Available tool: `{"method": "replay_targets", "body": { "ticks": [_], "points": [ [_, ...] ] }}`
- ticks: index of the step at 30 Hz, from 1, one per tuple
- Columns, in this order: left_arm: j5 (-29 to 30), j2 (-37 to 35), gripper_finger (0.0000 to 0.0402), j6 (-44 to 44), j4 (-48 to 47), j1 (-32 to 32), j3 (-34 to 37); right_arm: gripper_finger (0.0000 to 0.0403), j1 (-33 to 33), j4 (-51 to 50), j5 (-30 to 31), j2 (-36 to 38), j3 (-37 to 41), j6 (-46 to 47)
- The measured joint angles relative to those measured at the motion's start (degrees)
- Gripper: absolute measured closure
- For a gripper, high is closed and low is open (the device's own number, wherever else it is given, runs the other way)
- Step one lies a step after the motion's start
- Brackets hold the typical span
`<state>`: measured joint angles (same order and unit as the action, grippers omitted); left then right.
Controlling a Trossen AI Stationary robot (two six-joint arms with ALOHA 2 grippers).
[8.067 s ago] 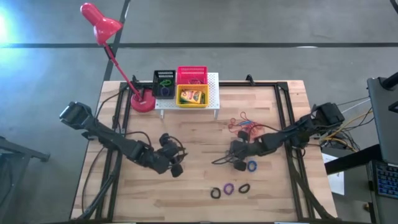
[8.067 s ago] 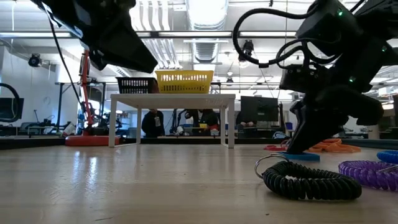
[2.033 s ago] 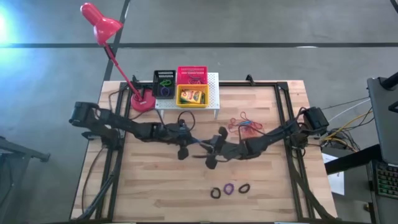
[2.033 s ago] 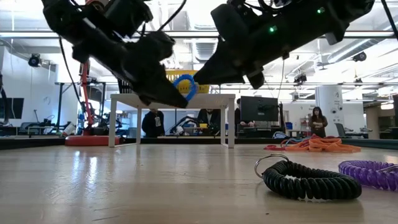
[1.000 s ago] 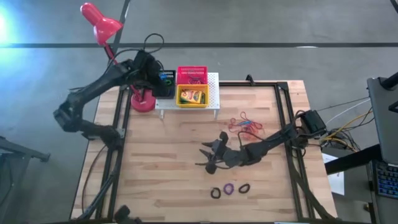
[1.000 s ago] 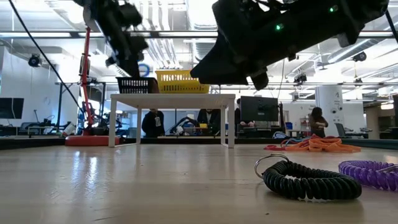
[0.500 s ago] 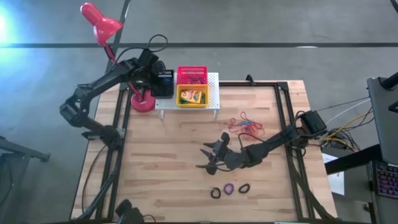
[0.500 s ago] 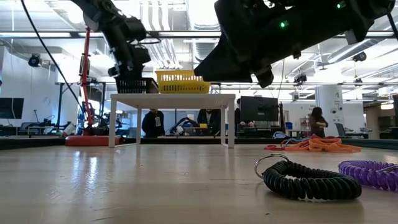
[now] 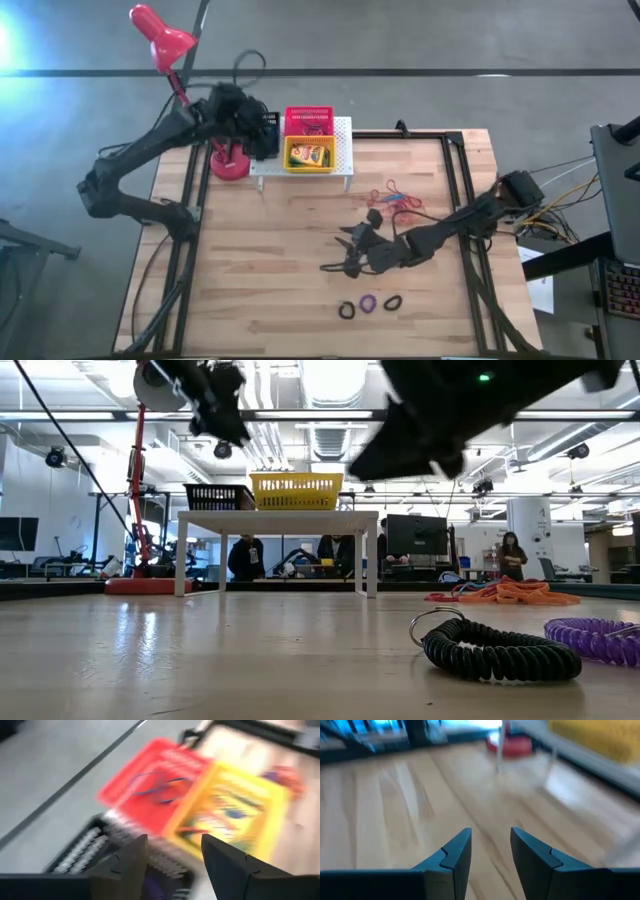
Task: Pick & Place Office Desk Supplies
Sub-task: Put the right black spring keychain into the black bin on the shelf
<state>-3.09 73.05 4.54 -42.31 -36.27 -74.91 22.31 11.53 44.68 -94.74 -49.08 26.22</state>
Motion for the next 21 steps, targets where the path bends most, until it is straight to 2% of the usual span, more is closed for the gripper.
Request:
{"method": "replay_targets", "body": {
  "ticks": [6, 10, 17, 21],
  "points": [
    [-0.2, -3.44, 0.023, 1.97, 10.01, 14.97, 6.15, 0.0275, 2.44, -25.53, -6.47, 6.67, 0.0, 16.63],
    [0.06, -3.86, 0.0233, 4.54, 16.38, 25.28, 9.71, 0.0273, 5.16, -36.37, -14.23, 9.1, 0.02, 25.89],
    [0.13, -3.86, 0.0234, 5.98, 32.22, 38.93, 19.03, 0.0262, 11.77, -40.39, -26.99, 9.51, 0.22, 36.8],
    [0.13, -3.86, 0.0233, 3.42, 44.11, 42.15, 25.93, 0.0234, 15.95, -39.09, -28.14, 9.51, 0.52, 40.67]
  ]
}}
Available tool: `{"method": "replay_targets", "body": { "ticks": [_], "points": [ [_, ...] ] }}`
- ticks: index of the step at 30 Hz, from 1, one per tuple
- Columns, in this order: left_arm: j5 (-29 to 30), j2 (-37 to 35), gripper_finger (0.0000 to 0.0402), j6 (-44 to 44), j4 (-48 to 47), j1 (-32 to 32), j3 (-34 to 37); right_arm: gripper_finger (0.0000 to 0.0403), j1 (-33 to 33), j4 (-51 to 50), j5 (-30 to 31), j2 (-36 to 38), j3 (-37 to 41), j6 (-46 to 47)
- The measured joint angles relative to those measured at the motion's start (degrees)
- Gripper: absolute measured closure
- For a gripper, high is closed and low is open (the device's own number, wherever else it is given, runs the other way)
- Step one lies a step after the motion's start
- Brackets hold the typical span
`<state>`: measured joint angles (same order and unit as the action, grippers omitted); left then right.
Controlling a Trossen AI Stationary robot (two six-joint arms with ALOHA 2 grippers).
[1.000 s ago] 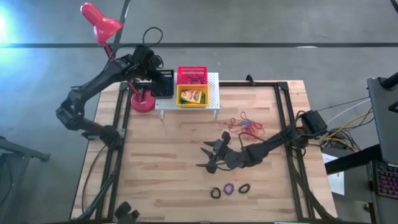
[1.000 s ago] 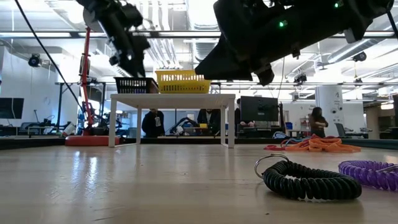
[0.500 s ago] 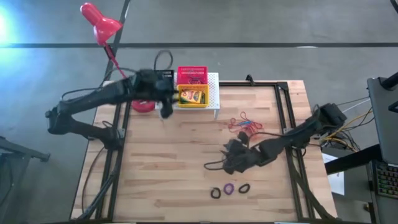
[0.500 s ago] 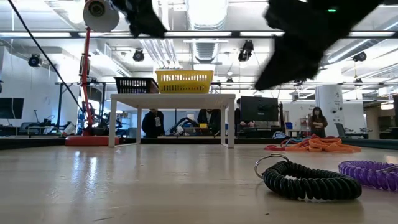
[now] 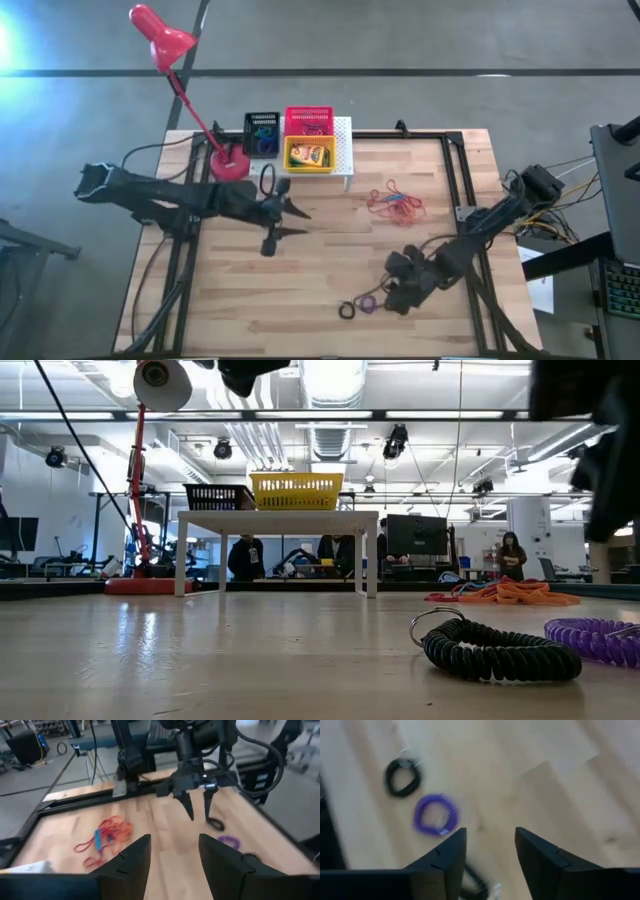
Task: Pick & Place Office Desk Supplies
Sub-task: Put the right black spring keychain into the black bin on the shelf
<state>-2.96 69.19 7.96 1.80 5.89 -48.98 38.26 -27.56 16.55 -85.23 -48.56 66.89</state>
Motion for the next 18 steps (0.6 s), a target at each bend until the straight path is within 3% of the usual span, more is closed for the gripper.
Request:
{"method": "replay_targets", "body": {
  "ticks": [7, 13, 18],
  "points": [
    [0.29, 0.01, 0.0233, -5.44, 10.7, 0.62, 8.94, 0.0188, 6.4, 1.14, -0.56, -1.02, 0.02, -2.33],
    [-0.08, 0.02, 0.0233, -6.7, 10.88, 1.29, 11.87, 0.0193, 7.58, 1.06, -3.9, -3.55, 1.63, -3.7],
    [-0.09, 0.02, 0.0233, -6.86, 10.64, 2.01, 12.97, 0.0206, 7.01, 6.79, -5.74, -5.52, 3.94, -5.96]
  ]
}}
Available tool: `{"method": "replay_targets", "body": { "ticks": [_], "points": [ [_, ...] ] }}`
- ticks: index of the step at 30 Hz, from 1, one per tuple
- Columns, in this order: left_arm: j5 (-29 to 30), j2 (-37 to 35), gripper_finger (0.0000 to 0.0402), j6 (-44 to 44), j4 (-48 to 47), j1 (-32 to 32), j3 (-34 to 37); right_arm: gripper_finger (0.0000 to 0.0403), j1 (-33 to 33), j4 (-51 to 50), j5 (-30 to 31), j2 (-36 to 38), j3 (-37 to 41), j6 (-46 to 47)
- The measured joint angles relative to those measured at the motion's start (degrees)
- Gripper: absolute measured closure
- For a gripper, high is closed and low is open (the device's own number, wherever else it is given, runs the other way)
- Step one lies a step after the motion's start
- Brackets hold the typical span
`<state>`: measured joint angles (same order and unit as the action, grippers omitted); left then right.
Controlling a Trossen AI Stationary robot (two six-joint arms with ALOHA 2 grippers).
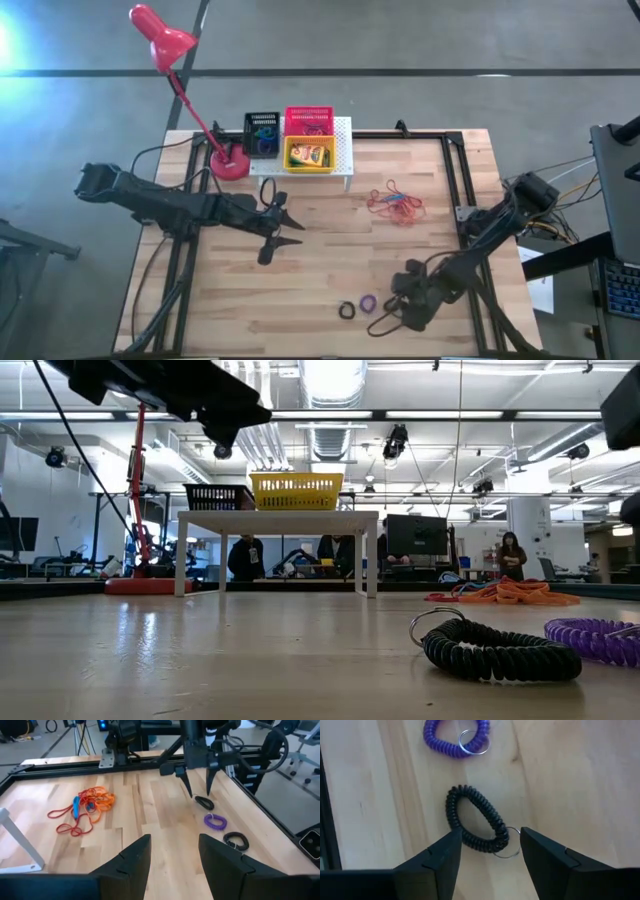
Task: Pick & Place Office Desk Supplies
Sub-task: Put the right black spring keychain into the black bin on the shelf
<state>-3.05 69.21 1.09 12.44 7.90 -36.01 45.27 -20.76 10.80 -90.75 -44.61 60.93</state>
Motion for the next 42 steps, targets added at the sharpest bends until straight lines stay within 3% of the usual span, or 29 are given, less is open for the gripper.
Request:
{"method": "replay_targets", "body": {
  "ticks": [11, 21, 24, 28, 35, 38, 42],
  "points": [
    [0.02, 0.0, 0.0234, 0.39, 0.23, 0.0, 0.04, 0.0253, -0.67, 2.79, -2.41, -0.6, 2.12, -1.16],
    [0.02, 0.0, 0.0234, 1.41, 0.61, -0.07, 0.02, 0.0368, -0.77, 11.74, -0.36, -0.38, 6.43, 1.02],
    [0.02, 0.0, 0.0234, 3.18, 0.72, -0.07, 0.03, 0.0386, -1.39, 22.43, 5.55, -0.65, 9.22, 0.88],
    [0.02, 0.0, 0.0233, 3.24, 3.42, -0.07, 1.15, 0.0386, -2.6, 35.91, 21.28, -0.6, 12.81, -0.01],
    [0.02, 3.47, 0.0233, 3.38, 15.3, -0.15, 4.13, 0.0387, -6.36, 57.01, 47.16, -0.6, 15.27, -11.14],
    [0.02, 7.5, 0.0233, 3.38, 19.95, -0.36, 4.27, 0.0387, -8.33, 63.7, 51.56, -0.6, 14.81, -18.84],
    [0.02, 14.12, 0.0225, 3.44, 28.24, -0.44, 3.13, 0.0388, -11.12, 66.82, 52.79, -0.55, 12.12, -26.37]
  ]
}}
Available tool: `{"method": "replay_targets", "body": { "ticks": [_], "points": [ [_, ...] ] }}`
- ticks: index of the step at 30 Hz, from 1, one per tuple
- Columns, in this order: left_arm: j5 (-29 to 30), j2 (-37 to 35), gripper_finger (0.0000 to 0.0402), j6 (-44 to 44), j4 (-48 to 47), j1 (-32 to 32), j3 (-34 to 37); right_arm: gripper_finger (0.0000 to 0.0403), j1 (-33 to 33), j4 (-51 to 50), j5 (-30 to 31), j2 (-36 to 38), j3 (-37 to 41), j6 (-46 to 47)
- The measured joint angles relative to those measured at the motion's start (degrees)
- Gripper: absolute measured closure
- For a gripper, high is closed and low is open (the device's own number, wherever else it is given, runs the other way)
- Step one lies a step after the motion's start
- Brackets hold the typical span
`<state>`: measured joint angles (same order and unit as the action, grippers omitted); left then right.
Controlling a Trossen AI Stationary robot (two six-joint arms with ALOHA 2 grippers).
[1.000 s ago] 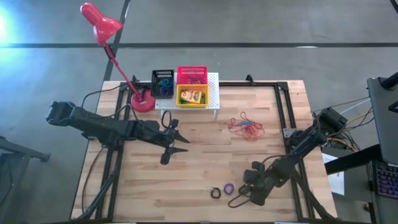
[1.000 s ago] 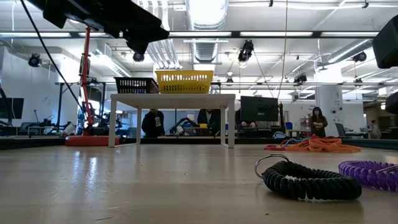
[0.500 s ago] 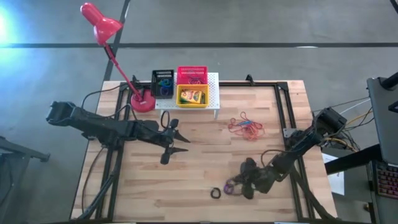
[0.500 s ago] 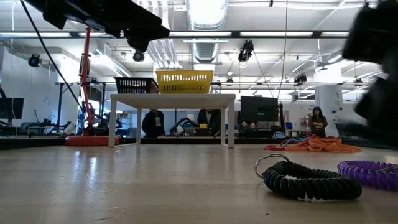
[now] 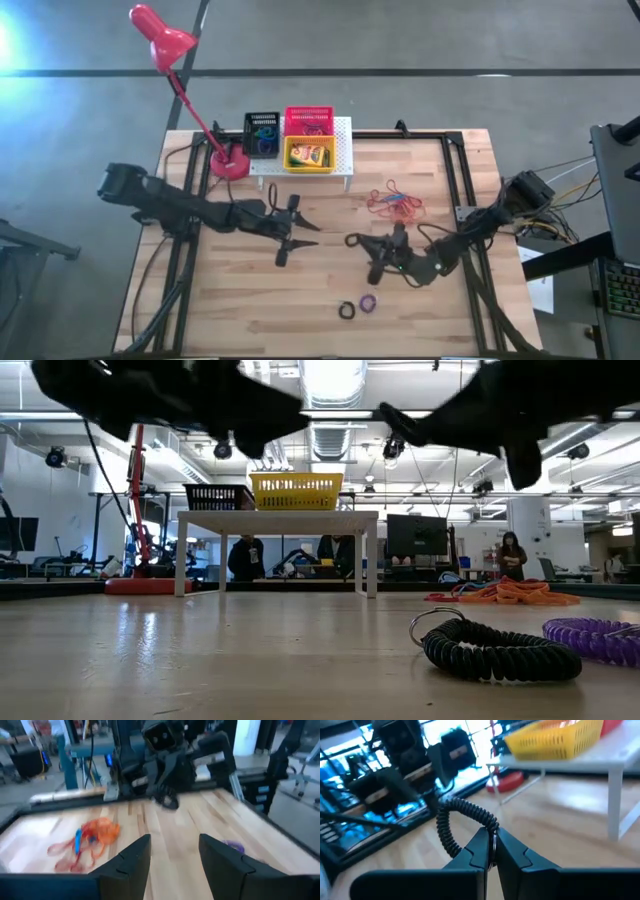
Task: Pick & Place Office Desk Supplies
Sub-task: Put the right black spring keychain into the black bin on the shelf
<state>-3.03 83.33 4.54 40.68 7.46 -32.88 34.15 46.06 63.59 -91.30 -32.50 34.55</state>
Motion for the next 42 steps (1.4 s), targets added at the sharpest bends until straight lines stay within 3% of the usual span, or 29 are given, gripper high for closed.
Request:
{"method": "replay_targets", "body": {
  "ticks": [7, 13, 17, 23, 33, 37, 42],
  "points": [
    [-1.72, 8.8, 0.0175, -2.87, 8.82, -0.17, -4.64, 0.0388, -1.16, -0.22, -0.51, 0.04, -3.97, -9.44],
    [-2.92, 12.17, 0.013, -9.92, 8.54, -0.16, -9.91, 0.0388, -1.27, -0.32, -0.39, 0.04, -4.07, -9.54],
    [-3.65, 14.4, 0.0129, -12.97, 5.88, -0.15, -13.47, 0.0388, -1.31, -0.39, -0.41, 0.04, -3.95, -9.54],
    [-3.58, 17.41, 0.0187, -13.57, -3.95, -0.17, -19.35, 0.0385, -1.31, -0.69, -0.45, 0.04, -3.86, -9.49],
    [-3.65, 18.07, 0.0377, -10.65, -5.59, -0.17, -20.81, 0.0372, -1.31, -1.53, -2.73, 0.04, -3.77, -9.3],
    [-3.96, 17.64, 0.0381, -10.32, -6.85, -0.15, -20.77, 0.0347, -1.44, -3.2, -6.42, 0.04, -3.71, -9.41],
    [-1.73, 12.82, 0.0381, -6.21, -16.13, -0.14, -20.52, 0.029, -1.53, -7.34, -8.26, 1.66, -3.7, -7.14]
  ]
}}
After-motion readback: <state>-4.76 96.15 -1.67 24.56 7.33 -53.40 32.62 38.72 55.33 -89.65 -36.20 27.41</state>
